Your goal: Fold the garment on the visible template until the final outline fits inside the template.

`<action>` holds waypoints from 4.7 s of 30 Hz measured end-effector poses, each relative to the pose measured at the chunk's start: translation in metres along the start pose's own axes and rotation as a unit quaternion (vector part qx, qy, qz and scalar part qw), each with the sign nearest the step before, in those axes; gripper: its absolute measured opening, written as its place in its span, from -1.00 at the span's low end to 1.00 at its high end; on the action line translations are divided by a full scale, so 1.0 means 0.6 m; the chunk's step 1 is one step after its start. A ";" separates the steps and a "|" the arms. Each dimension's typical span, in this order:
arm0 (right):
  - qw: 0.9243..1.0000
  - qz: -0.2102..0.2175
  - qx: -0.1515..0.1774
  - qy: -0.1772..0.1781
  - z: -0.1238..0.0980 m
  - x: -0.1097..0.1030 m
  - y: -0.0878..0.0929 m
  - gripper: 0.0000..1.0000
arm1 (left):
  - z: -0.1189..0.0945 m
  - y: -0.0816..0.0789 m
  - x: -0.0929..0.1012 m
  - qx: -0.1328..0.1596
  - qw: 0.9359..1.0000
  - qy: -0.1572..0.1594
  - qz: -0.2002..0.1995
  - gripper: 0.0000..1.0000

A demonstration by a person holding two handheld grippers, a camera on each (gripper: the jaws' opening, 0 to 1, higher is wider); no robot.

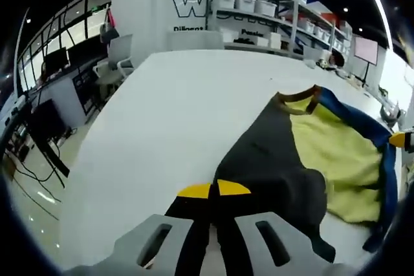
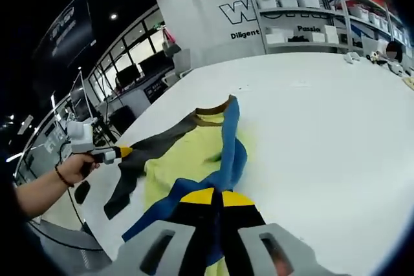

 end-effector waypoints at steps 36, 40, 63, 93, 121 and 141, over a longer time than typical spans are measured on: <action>0.991 0.072 0.012 0.111 -0.003 0.241 -0.083 -1.00 | 0.024 -0.020 -0.035 -0.017 0.999 -0.016 0.024 -1.00; 0.991 0.065 0.010 0.121 0.003 0.263 -0.101 -1.00 | 0.027 -0.021 -0.037 -0.018 0.999 -0.016 0.027 -1.00; 0.987 -0.010 -0.004 0.163 0.027 0.284 -0.141 -0.92 | 0.021 -0.036 -0.031 -0.002 0.996 -0.023 0.083 -1.00; 0.995 -0.069 0.028 0.068 -0.017 0.124 -0.140 -0.34 | -0.080 -0.046 0.128 0.070 0.975 0.113 0.178 -0.82; 0.995 -0.071 0.001 0.064 0.000 0.081 -0.057 -0.29 | -0.129 0.079 0.313 0.057 0.915 0.277 0.286 -0.65; 0.996 -0.063 -0.015 0.054 -0.006 0.073 -0.002 -0.30 | -0.094 0.156 0.417 -0.005 0.868 0.331 0.370 -0.82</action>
Point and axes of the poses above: the point that each gripper's makers call its tool centre point, and the gripper's own axes: z roughly forward along the fingers, x roughly to its right, y roughly out of its underside, the point moved 2 cm from there along -z, roughly backward along the fingers, and after that the axes turned 15 degrees about -x, right-handed, at the moved point
